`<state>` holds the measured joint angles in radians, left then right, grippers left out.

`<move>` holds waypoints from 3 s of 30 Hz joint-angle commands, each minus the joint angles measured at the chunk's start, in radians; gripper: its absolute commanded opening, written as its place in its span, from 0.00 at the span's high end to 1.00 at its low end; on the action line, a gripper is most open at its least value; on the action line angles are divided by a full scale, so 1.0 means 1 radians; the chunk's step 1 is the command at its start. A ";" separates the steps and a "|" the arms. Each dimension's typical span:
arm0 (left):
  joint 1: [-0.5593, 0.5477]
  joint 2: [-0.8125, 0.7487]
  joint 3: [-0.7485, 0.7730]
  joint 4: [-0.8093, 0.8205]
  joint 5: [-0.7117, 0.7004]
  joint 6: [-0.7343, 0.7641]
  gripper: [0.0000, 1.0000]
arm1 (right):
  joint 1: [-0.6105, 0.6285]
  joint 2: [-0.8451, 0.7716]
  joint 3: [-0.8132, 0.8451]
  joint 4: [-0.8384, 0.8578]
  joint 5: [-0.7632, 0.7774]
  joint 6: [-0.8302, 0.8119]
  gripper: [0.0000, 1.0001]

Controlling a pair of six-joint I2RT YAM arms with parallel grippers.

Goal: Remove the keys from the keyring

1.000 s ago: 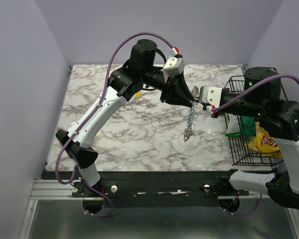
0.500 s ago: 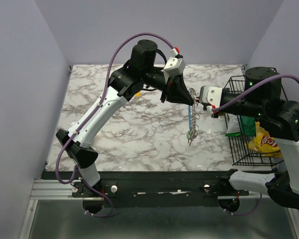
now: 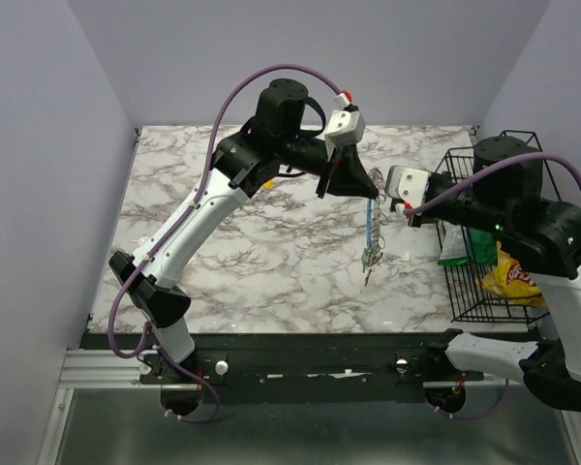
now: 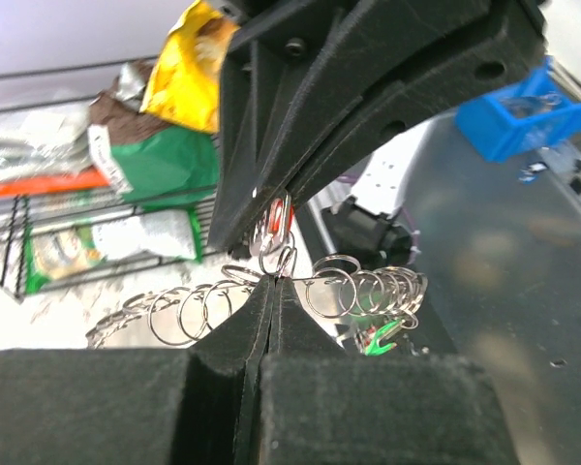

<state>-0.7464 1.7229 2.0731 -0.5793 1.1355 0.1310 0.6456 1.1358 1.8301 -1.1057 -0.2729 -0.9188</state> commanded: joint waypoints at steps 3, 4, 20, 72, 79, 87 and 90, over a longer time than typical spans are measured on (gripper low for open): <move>0.002 -0.029 0.033 -0.036 -0.181 -0.010 1.00 | -0.018 -0.067 -0.097 0.083 0.127 -0.009 0.99; 0.002 -0.029 0.038 -0.034 -0.206 -0.011 1.00 | -0.020 -0.073 -0.109 0.083 0.126 -0.009 0.99; 0.002 -0.026 0.048 -0.021 -0.269 -0.039 1.00 | -0.018 -0.087 -0.193 0.106 0.107 0.003 0.99; -0.148 -0.009 0.073 -0.198 -0.494 0.185 1.00 | -0.038 0.048 0.008 0.162 0.144 0.094 0.99; -0.151 -0.005 0.076 -0.182 -0.513 0.164 1.00 | -0.037 0.082 0.031 0.035 0.052 0.008 0.99; -0.151 0.004 0.077 -0.168 -0.503 0.142 1.00 | -0.027 0.124 0.055 -0.046 0.046 -0.070 0.99; -0.151 0.007 0.073 -0.157 -0.533 0.128 1.00 | -0.015 0.137 0.066 -0.086 0.040 -0.109 0.99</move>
<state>-0.8539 1.7180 2.1410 -0.7055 0.6201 0.2745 0.6025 1.2179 1.8790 -1.1545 -0.1921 -0.9249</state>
